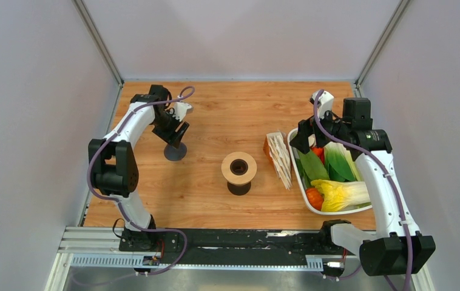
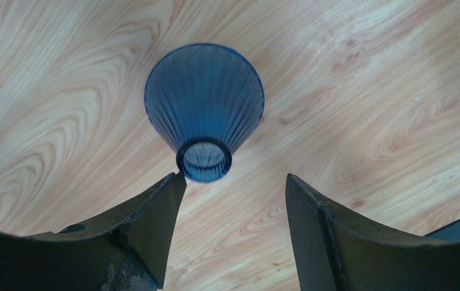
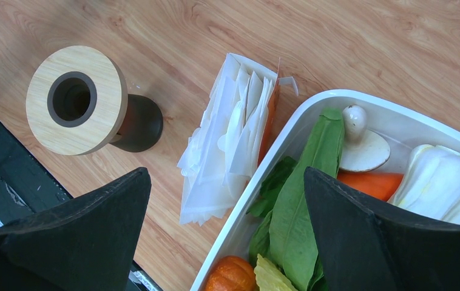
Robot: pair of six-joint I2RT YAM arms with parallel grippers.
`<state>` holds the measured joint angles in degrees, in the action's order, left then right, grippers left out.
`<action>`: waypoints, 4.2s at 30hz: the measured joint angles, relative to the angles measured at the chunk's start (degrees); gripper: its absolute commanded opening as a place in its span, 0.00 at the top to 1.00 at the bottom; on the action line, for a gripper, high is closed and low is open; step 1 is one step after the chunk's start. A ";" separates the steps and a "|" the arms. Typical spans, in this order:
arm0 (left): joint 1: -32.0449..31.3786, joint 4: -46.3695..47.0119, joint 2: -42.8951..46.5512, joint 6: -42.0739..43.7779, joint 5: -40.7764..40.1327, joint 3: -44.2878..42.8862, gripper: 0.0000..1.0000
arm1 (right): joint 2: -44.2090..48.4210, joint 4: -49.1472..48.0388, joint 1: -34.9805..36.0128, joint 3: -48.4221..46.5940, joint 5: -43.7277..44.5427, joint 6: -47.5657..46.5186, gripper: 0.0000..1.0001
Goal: Place the coffee filter in the dripper
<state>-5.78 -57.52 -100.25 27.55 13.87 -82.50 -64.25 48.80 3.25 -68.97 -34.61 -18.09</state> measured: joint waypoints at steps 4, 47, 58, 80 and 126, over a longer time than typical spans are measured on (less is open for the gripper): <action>-1.20 0.70 -3.06 0.02 -1.40 -1.22 0.31 | 0.00 0.00 0.00 0.00 0.00 -0.02 0.00; -2.49 0.81 7.69 -14.03 7.45 -15.69 0.72 | -5.66 -23.12 3.21 2.27 -10.97 27.93 0.00; -2.49 3.28 10.05 -25.73 17.33 -18.71 0.72 | -16.83 -52.81 16.61 3.06 -11.50 55.45 0.00; -1.27 14.49 16.39 -40.74 35.43 -9.97 0.53 | -30.69 -68.28 27.30 -7.50 -12.46 68.61 0.98; -33.20 -13.92 11.63 -20.72 8.92 -40.24 0.32 | -9.05 11.91 74.77 -16.70 70.66 -44.63 1.00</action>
<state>-38.98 -71.44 -88.62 6.83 22.79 -122.74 -73.30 60.71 78.02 -85.67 36.05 -62.72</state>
